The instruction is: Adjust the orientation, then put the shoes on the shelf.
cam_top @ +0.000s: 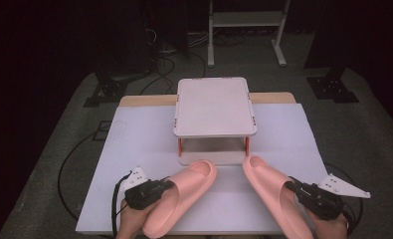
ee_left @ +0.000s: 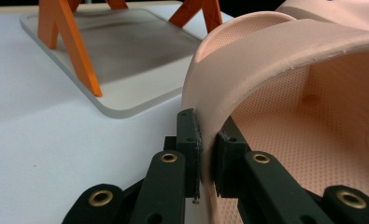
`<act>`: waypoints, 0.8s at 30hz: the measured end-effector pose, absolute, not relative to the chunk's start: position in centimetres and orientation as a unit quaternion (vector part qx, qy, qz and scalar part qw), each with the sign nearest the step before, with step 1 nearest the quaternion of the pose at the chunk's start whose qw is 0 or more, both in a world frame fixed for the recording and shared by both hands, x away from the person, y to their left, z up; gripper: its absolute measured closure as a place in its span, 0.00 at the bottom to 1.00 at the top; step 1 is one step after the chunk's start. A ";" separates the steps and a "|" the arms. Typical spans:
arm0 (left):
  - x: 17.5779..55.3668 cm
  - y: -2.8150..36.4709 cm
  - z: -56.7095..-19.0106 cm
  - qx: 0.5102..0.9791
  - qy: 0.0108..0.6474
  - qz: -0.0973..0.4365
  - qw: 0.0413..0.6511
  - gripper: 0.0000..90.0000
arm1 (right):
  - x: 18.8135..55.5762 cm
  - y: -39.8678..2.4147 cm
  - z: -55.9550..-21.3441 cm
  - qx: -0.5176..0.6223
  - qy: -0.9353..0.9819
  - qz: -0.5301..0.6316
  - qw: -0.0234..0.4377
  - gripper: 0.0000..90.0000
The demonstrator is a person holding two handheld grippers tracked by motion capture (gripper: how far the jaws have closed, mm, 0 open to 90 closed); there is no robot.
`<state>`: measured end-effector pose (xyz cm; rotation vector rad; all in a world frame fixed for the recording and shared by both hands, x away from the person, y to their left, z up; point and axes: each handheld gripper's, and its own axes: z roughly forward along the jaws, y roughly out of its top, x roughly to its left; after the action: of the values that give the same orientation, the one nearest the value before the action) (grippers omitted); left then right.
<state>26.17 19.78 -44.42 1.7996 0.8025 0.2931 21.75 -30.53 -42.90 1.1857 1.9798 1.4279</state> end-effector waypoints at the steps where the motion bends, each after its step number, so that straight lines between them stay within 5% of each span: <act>1: 26.1 19.8 -44.3 0.756 0.339 0.122 0.546 0.92 | 21.7 -30.5 -42.7 0.424 0.712 0.517 0.213 0.90; 24: 26.3 19.1 -38.9 0.750 0.291 0.124 0.581 0.92 | 22.0 -29.2 -38.3 0.384 0.700 0.566 0.204 0.90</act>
<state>26.31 19.12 -38.87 1.7521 0.6791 0.2898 21.99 -29.17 -38.29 1.0719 1.9519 1.5801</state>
